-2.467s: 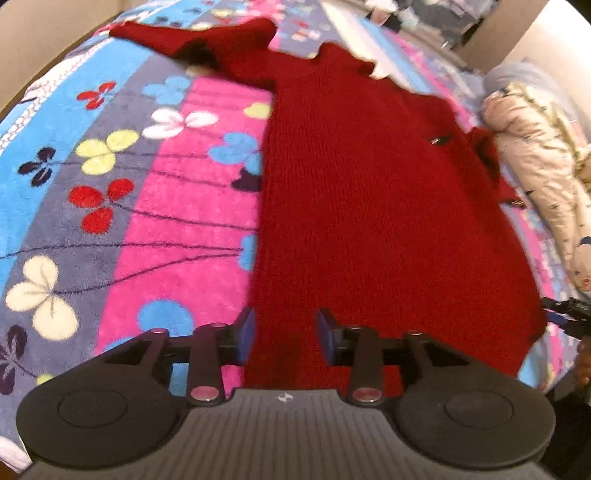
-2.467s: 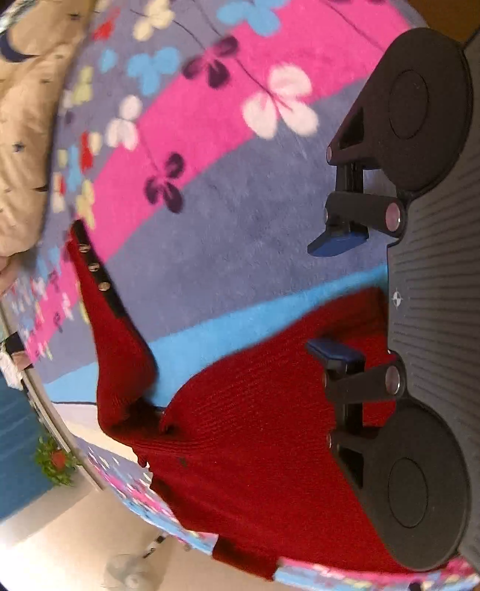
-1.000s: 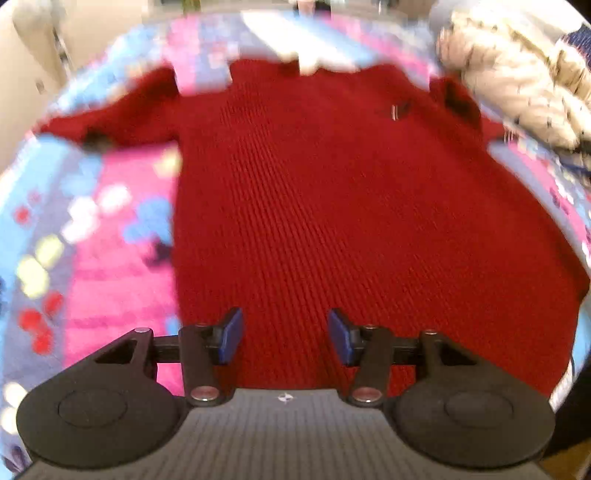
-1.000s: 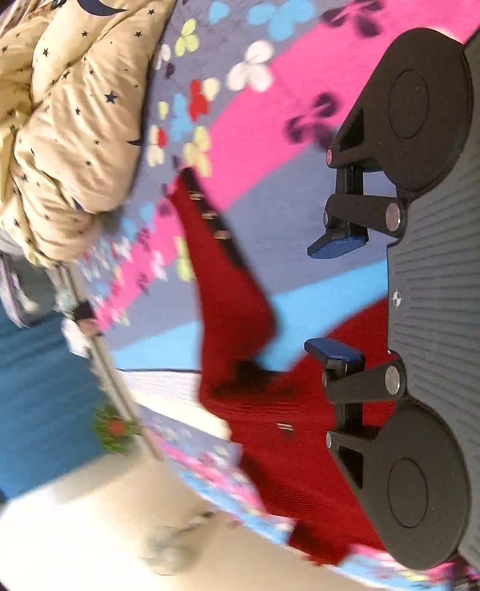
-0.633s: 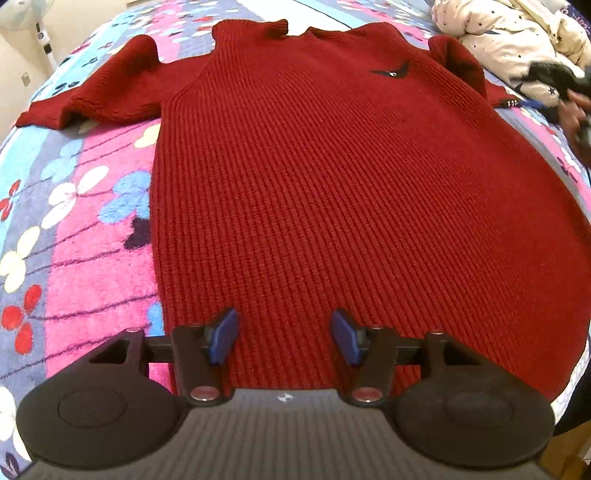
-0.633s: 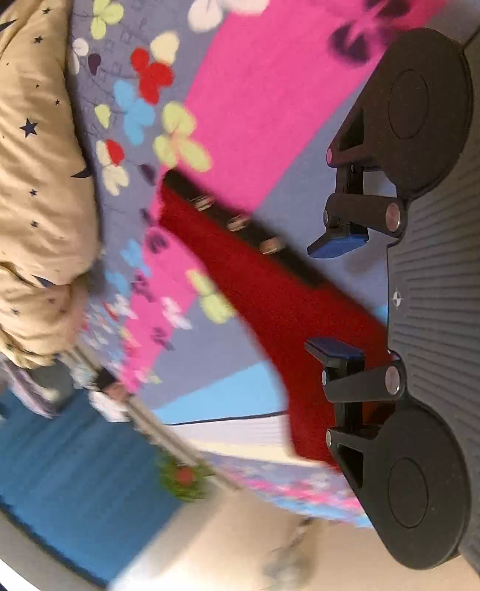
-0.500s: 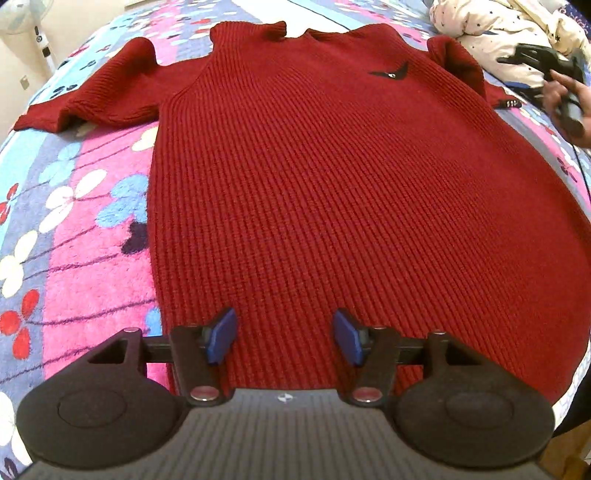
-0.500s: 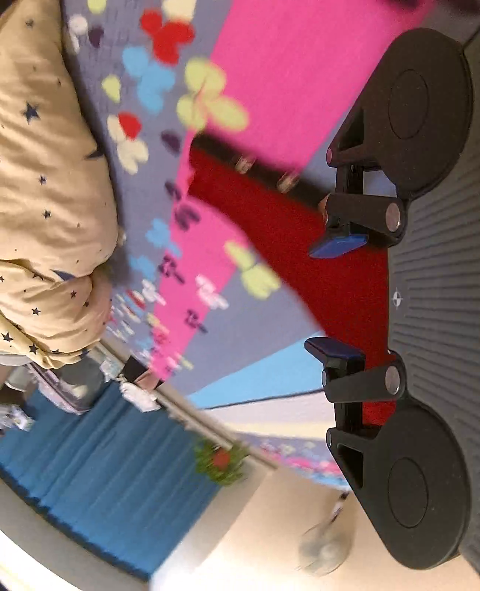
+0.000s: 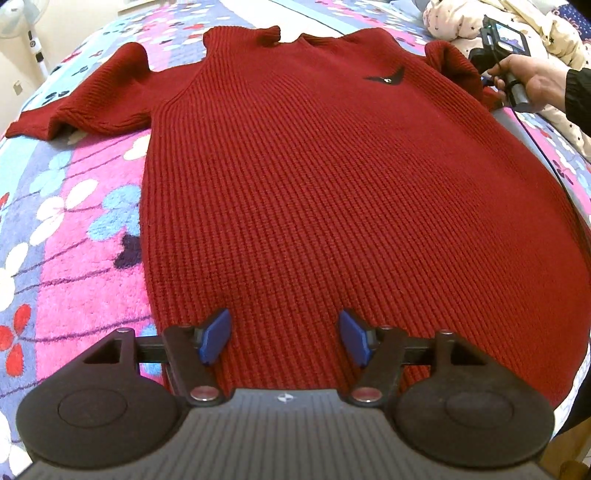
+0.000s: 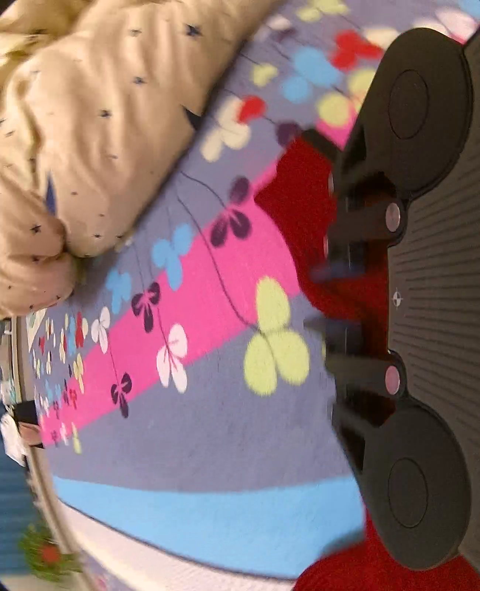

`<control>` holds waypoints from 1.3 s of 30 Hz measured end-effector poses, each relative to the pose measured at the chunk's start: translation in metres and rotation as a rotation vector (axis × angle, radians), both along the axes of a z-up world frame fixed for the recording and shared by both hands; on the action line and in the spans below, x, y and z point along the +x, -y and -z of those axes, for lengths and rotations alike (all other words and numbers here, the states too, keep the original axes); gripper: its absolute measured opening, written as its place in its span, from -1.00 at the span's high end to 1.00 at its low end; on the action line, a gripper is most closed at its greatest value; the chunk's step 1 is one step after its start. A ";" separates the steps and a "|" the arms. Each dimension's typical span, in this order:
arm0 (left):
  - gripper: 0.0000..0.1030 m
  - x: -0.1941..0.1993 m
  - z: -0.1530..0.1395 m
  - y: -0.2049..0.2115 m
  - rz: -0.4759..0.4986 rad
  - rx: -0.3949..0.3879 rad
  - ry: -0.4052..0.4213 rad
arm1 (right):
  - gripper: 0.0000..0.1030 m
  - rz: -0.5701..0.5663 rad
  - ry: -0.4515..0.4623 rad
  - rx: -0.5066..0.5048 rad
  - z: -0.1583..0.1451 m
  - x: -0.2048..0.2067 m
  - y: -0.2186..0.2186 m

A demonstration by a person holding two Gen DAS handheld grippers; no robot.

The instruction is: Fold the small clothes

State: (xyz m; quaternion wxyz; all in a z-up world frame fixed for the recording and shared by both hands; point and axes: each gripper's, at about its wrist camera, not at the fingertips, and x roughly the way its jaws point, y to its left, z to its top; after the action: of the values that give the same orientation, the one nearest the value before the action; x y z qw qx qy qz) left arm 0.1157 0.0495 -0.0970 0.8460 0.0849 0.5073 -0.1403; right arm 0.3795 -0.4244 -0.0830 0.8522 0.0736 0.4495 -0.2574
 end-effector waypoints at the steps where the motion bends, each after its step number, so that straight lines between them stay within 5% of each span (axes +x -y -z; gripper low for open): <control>1: -0.37 -0.001 0.000 0.000 0.002 0.002 0.001 | 0.82 0.019 0.029 0.026 -0.005 -0.005 0.007; 3: -0.37 -0.001 -0.001 0.001 0.002 0.004 0.003 | 0.83 0.108 0.182 0.076 -0.028 -0.027 0.029; 7: -0.37 -0.003 -0.002 0.002 0.004 0.012 0.007 | 0.83 0.208 0.654 -0.036 -0.084 -0.114 0.057; 9: -0.37 -0.003 -0.003 0.003 0.004 0.015 0.008 | 0.82 0.290 0.753 -0.084 -0.086 -0.152 0.071; 12: -0.37 -0.004 -0.003 0.004 0.004 0.021 0.014 | 0.82 0.433 0.682 -0.042 -0.053 -0.185 0.109; 15: -0.37 -0.006 -0.003 0.006 0.004 0.026 0.018 | 0.81 0.601 0.466 0.288 0.014 -0.196 0.163; 17: -0.37 -0.006 -0.003 0.006 0.001 0.027 0.017 | 0.79 0.608 0.564 0.363 0.028 -0.213 0.172; 20: -0.39 -0.007 -0.003 0.008 0.001 0.032 0.019 | 0.22 0.596 0.617 0.420 0.026 -0.212 0.178; 22: -0.39 -0.008 -0.003 0.008 0.001 0.033 0.023 | 0.21 0.611 0.645 0.472 0.027 -0.212 0.182; 24: -0.39 -0.008 -0.003 0.008 0.002 0.032 0.025 | 0.74 0.602 0.621 0.464 0.027 -0.205 0.188; 26: -0.40 -0.008 -0.003 0.008 0.001 0.030 0.026 | 0.79 0.597 0.654 0.501 0.027 -0.208 0.195; 29: -0.40 -0.009 -0.003 0.008 0.003 0.031 0.029 | 0.80 0.637 0.733 0.366 0.015 -0.225 0.193; 32: -0.40 -0.009 -0.004 0.006 0.001 0.026 0.026 | 0.71 0.694 0.549 0.282 0.022 -0.216 0.194; 39: -0.40 -0.010 -0.009 0.002 -0.001 0.024 0.021 | -0.01 0.586 0.434 0.274 -0.014 -0.227 0.145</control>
State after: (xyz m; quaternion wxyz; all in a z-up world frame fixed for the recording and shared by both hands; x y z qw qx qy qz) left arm 0.1057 0.0472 -0.0880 0.8504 0.0961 0.5000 -0.1328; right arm 0.1521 -0.5696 -0.0694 0.8002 0.3649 0.2487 -0.4058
